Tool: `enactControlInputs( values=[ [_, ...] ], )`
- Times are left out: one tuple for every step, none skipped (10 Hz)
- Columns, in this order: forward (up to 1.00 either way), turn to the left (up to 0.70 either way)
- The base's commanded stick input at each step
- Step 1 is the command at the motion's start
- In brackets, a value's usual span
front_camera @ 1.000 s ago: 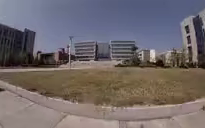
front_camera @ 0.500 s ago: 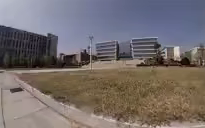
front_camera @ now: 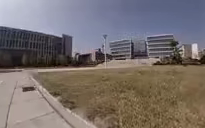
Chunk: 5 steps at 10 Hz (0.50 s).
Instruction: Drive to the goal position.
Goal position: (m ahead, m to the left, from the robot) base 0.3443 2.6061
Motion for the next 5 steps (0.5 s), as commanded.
enactControlInputs(
  values=[
    [-0.70,0.00],
    [-0.70,0.00],
    [-0.70,0.00],
    [-0.70,0.00],
    [-0.70,0.00]
  ],
)
